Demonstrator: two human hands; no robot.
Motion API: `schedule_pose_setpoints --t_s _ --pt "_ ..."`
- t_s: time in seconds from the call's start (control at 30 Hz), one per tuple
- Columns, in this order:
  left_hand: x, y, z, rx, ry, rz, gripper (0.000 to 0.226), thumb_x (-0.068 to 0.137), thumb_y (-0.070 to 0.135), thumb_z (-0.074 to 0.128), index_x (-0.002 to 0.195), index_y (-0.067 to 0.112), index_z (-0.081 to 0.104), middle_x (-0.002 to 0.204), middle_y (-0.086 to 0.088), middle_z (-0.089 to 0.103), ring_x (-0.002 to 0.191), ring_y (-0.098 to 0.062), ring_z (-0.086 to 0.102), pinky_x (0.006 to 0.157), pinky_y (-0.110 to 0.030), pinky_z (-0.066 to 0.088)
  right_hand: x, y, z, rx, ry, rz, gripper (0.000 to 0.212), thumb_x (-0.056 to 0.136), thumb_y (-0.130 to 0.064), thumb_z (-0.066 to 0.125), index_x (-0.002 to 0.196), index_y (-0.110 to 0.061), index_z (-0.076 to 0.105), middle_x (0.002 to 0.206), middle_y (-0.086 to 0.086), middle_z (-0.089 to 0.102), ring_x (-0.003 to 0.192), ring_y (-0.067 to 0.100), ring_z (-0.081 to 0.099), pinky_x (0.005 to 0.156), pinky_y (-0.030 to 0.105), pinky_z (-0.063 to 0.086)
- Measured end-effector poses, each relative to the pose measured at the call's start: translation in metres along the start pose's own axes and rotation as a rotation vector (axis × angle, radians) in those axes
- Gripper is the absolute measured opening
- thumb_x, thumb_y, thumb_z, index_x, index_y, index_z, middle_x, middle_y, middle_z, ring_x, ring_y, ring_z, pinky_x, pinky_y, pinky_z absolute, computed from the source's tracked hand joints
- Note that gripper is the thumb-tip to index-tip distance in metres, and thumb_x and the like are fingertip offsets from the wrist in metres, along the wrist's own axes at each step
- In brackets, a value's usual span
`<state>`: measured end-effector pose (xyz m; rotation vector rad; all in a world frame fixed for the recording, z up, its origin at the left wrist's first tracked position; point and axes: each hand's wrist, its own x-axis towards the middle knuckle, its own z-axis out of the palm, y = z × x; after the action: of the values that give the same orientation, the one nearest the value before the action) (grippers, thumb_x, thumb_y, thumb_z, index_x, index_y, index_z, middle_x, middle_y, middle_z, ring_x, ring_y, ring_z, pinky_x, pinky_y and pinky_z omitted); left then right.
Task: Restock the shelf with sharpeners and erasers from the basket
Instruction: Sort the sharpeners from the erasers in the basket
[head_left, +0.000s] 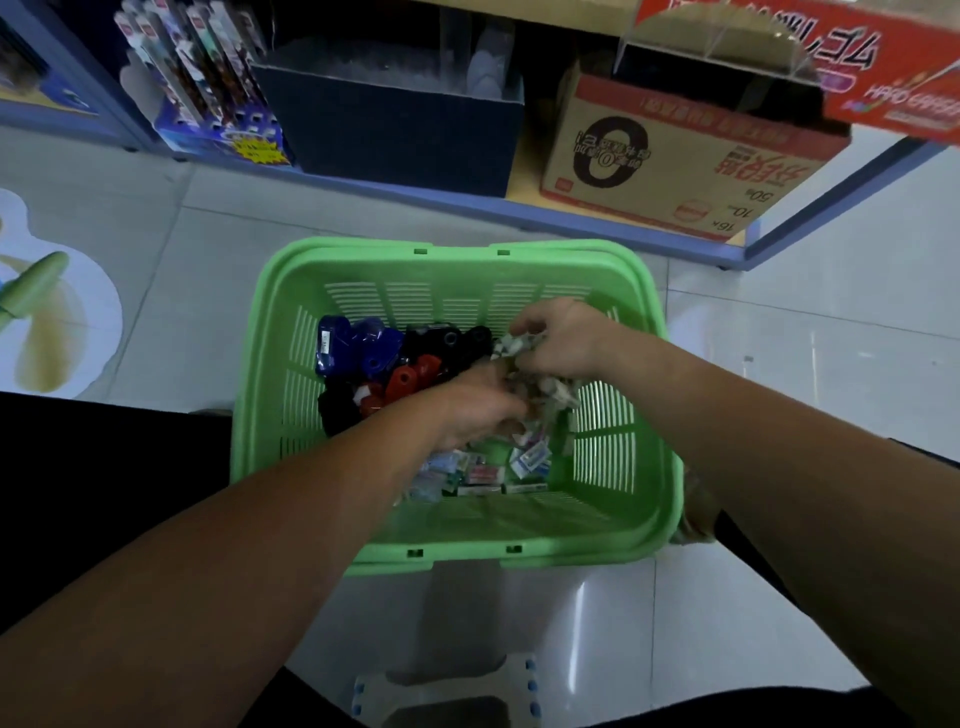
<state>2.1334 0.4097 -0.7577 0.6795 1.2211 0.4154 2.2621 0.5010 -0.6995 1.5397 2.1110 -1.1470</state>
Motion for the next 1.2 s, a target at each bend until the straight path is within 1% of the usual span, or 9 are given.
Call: schedule_pose_setpoints --t_s 0.2,0.37,0.47,0.67,0.77,0.9,1.03,1.13,1.2 --pt "-0.019 -0.012 -0.036 0.375 0.127 -0.068 0.033 0.096 -0.009 0.058 0.127 0.000 0.061 0.093 -0.010 0.064 0.073 -0.019 0.058 0.055 -0.020 0.047 -0.012 0.002 0.035 -0.161 -0.033 -0.071 0.019 0.092 -0.021 0.073 0.111 -0.019 0.073 0.105 0.004 0.072 0.095 0.021 0.066 0.083 0.031 0.055" --pt "-0.043 -0.035 -0.056 0.642 0.113 -0.134 0.034 0.100 0.002 0.054 0.130 0.013 0.067 0.119 -0.008 0.065 0.099 -0.026 0.068 0.068 -0.020 0.058 -0.012 0.004 0.103 -0.232 -0.387 -0.083 0.038 0.092 -0.036 0.077 0.126 -0.020 0.071 0.124 0.004 0.072 0.108 0.023 0.068 0.099 0.038 0.056" --pt "-0.053 -0.047 -0.061 0.793 0.087 -0.139 0.037 0.098 0.007 0.056 0.130 0.022 0.067 0.123 -0.008 0.065 0.100 -0.026 0.067 0.086 -0.041 0.062 -0.008 -0.003 0.111 -0.248 -0.426 -0.106 0.051 0.097 -0.039 0.070 0.143 -0.022 0.060 0.139 0.004 0.064 0.122 0.026 0.062 0.108 0.041 0.050" --pt "-0.064 -0.065 -0.088 1.177 0.010 -0.129 0.063 0.086 0.034 0.076 0.144 0.034 0.052 0.147 0.004 0.054 0.132 -0.027 0.049 0.114 -0.043 0.035 -0.001 0.008 0.129 -0.044 -0.555 -0.035 0.061 0.093 -0.050 0.070 0.147 -0.041 0.043 0.148 0.003 0.052 0.127 0.028 0.056 0.114 0.052 0.044" --pt "-0.064 -0.069 -0.094 1.224 0.035 -0.085 0.082 0.082 0.038 0.082 0.154 0.034 0.042 0.153 0.007 0.047 0.135 -0.024 0.046 0.115 -0.041 0.032 0.008 0.011 0.138 0.048 -0.503 -0.040 0.078 0.090 -0.049 0.075 0.156 -0.034 0.036 0.155 0.002 0.048 0.135 0.025 0.052 0.115 0.047 0.044" --pt "-0.062 -0.068 -0.091 1.290 0.091 0.026 0.064 0.090 0.044 0.073 0.148 0.030 0.050 0.137 0.007 0.052 0.123 -0.021 0.053 0.105 -0.041 0.028 0.015 0.003 0.153 -0.262 -0.503 -0.096 0.079 0.091 -0.070 0.063 0.155 -0.029 0.039 0.149 0.010 0.037 0.142 0.035 0.037 0.118 0.049 0.037" --pt "-0.059 -0.065 -0.094 1.250 0.142 0.037 0.055 0.093 0.035 0.072 0.145 0.029 0.054 0.142 0.008 0.054 0.124 -0.019 0.055 0.107 -0.040 0.026 0.017 -0.003 0.156 -0.174 -0.528 -0.046 0.089 0.091 -0.073 0.059 0.158 -0.020 0.036 0.158 0.012 0.036 0.145 0.036 0.039 0.114 0.044 0.041" --pt "-0.059 -0.064 -0.096 1.209 0.176 0.054 0.046 0.096 0.028 0.070 0.140 0.029 0.059 0.140 0.010 0.058 0.123 -0.017 0.056 0.109 -0.039 0.026 0.022 0.005 0.159 -0.039 -0.494 -0.002 0.041 0.093 -0.064 0.065 0.115 -0.030 0.056 0.119 0.000 0.061 0.113 0.027 0.060 0.078 0.031 0.050" --pt "-0.057 -0.067 -0.096 1.207 0.196 0.064 0.042 0.097 0.027 0.068 0.138 0.030 0.060 0.137 0.010 0.059 0.121 -0.017 0.056 0.110 -0.040 0.026 0.021 0.010 0.157 -0.002 -0.477 -0.015 0.027 0.097 -0.051 0.067 0.108 -0.030 0.054 0.107 -0.003 0.060 0.103 0.024 0.062 0.072 0.026 0.046"
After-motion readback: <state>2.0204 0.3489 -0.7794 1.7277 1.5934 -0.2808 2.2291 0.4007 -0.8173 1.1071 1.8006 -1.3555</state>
